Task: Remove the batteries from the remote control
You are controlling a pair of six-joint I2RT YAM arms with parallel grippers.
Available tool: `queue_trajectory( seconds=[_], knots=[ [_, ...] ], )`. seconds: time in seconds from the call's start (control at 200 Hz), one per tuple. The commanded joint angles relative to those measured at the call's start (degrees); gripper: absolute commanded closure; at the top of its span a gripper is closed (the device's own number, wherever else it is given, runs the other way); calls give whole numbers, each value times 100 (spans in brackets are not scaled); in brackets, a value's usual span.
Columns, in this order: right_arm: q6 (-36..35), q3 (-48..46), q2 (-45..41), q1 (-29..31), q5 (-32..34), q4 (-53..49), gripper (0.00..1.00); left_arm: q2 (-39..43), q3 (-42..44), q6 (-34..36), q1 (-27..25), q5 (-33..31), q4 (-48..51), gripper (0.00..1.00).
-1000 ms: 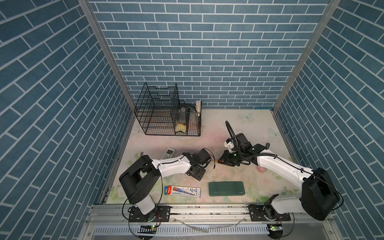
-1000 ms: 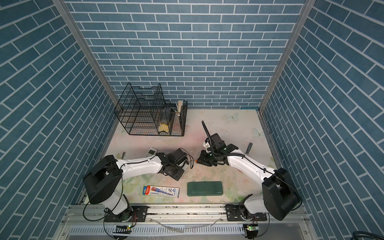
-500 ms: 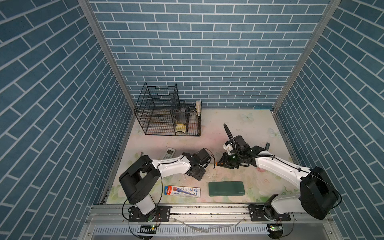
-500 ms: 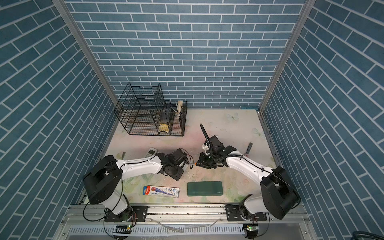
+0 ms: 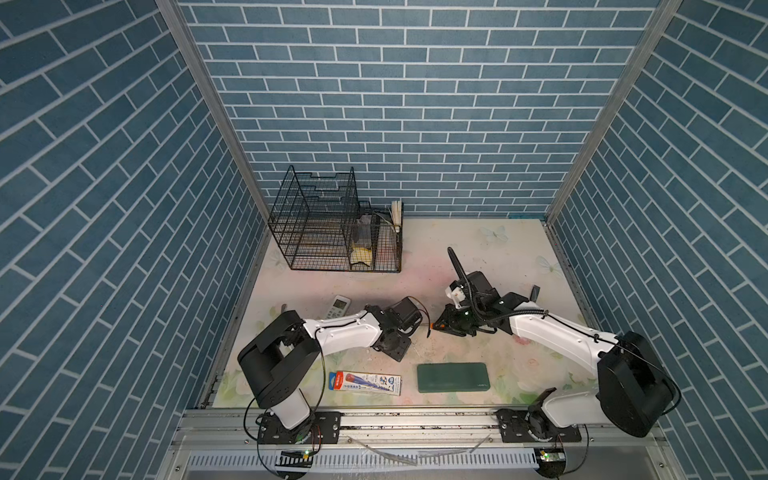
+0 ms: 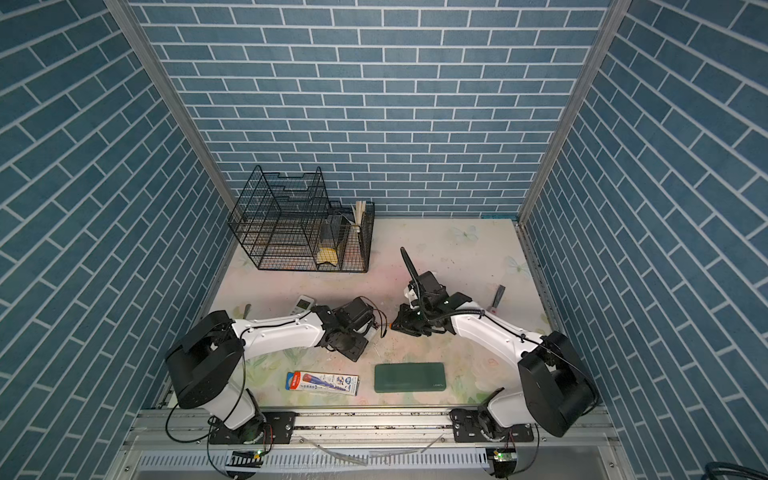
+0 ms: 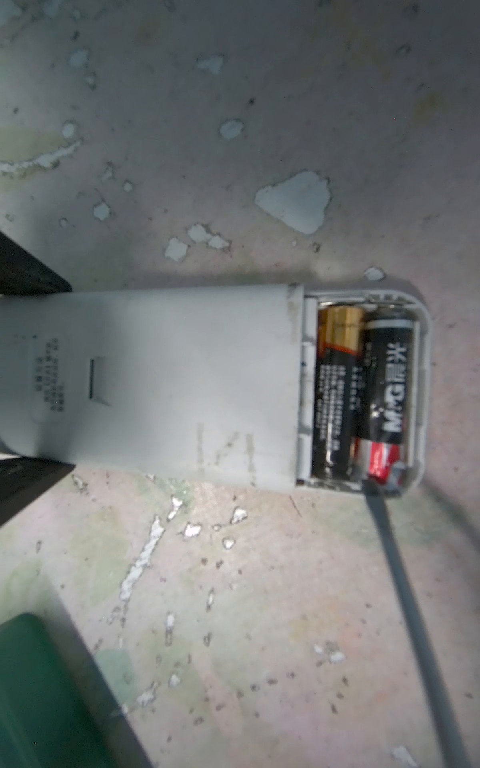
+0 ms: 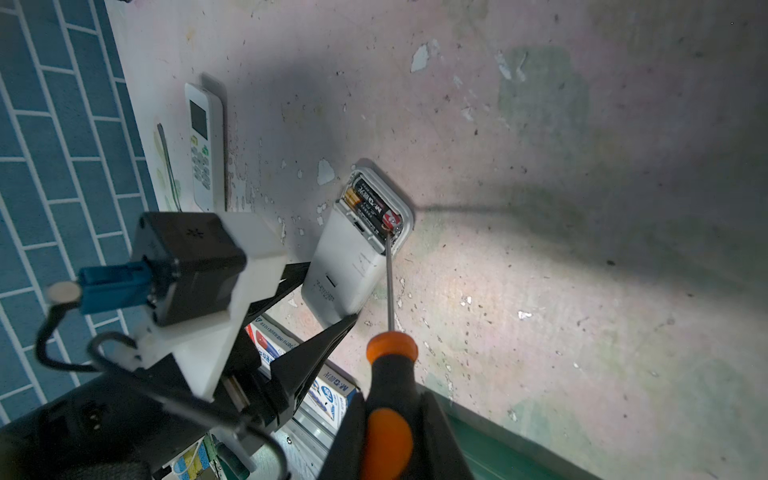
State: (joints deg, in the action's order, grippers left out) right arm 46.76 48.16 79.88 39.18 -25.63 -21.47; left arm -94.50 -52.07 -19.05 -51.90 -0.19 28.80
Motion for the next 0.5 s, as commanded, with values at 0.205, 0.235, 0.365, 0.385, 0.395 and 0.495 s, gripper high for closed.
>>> queue_trajectory(
  seconds=[0.205, 0.235, 0.365, 0.385, 0.395, 0.495],
  knots=[
    [193, -226, 72, 28, 119, 38, 100, -163, 189, -37, -8, 89, -243, 56],
    [193, -226, 72, 30, 128, 36, 100, -165, 186, -37, -10, 89, -243, 57],
    [187, -246, 71, 28, 163, 29, 100, -161, 188, -31, -11, 98, -244, 57],
    [191, -246, 72, 21, 170, 29, 100, -160, 188, -37, -11, 98, -243, 57],
    [192, -246, 72, 20, 176, 27, 100, -162, 187, -33, -11, 98, -245, 57],
    [185, -242, 72, 12, 240, -6, 100, -160, 189, -23, -12, 98, -234, 58]
  ],
)
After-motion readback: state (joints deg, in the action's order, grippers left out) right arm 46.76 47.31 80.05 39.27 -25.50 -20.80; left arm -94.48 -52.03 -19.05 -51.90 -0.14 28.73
